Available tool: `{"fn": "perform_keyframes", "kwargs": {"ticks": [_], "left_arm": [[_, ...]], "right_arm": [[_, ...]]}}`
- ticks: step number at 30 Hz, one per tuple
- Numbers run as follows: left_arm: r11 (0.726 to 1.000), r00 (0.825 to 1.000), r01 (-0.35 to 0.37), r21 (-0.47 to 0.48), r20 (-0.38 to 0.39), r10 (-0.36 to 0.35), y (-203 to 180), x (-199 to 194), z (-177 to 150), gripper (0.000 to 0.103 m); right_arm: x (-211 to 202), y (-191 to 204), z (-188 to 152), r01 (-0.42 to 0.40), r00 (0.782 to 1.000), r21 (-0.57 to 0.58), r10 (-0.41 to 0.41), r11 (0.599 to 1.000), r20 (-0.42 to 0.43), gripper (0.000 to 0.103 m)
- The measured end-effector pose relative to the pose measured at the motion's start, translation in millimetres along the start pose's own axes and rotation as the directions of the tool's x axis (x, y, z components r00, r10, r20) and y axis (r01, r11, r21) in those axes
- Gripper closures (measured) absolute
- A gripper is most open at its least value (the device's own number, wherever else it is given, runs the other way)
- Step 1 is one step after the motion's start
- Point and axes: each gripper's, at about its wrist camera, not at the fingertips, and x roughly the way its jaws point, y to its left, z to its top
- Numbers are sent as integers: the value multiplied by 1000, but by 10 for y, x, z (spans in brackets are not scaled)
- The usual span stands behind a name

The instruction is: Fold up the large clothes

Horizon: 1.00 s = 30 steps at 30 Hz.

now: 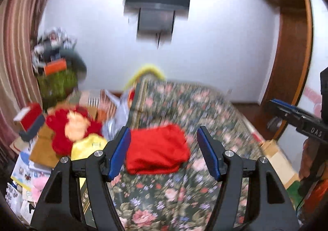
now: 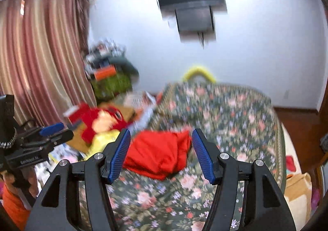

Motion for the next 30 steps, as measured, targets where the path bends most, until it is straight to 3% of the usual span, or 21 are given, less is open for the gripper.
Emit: {"fn": "perform_keyframes", "kwargs": {"ticks": [3, 5, 10, 12, 14, 16, 17, 21, 30], "left_arm": [[1000, 994, -8, 8, 106, 7, -166, -436, 20, 37], [1000, 979, -20, 18, 204, 16, -306, -765, -11, 37], [997, 950, -66, 50, 310, 48, -558, -1176, -128, 37], [995, 947, -79, 56, 317, 57, -616, -1219, -178, 37], [995, 947, -85, 53, 315, 64, -639, -1234, -226, 32], [995, 948, -89, 38, 309, 73, -656, -1229, -272, 12], [995, 947, -95, 29, 310, 81, -662, -1240, -299, 9], [995, 955, -98, 23, 284, 88, -665, -1205, -362, 8], [995, 960, -97, 33, 266, 85, -747, -1195, -454, 6]], "right_arm": [[-427, 149, 26, 4, 993, -5, -4, 1000, 115, 44], [-649, 226, 9, 7, 985, -3, -6, 1000, 174, 44], [-945, 377, -83, 12, 972, -6, -10, 1000, 237, 44], [-970, 409, -136, 33, 968, -15, -29, 999, 247, 43], [-971, 429, -184, 54, 968, -18, -48, 998, 247, 34], [-952, 434, -213, 73, 966, -11, -68, 997, 250, 20], [-940, 442, -218, 85, 965, -7, -80, 996, 249, 18], [-901, 442, -211, 104, 966, -4, -100, 995, 238, 1], [-967, 473, -272, 125, 966, -10, -119, 992, 228, 0]]}}
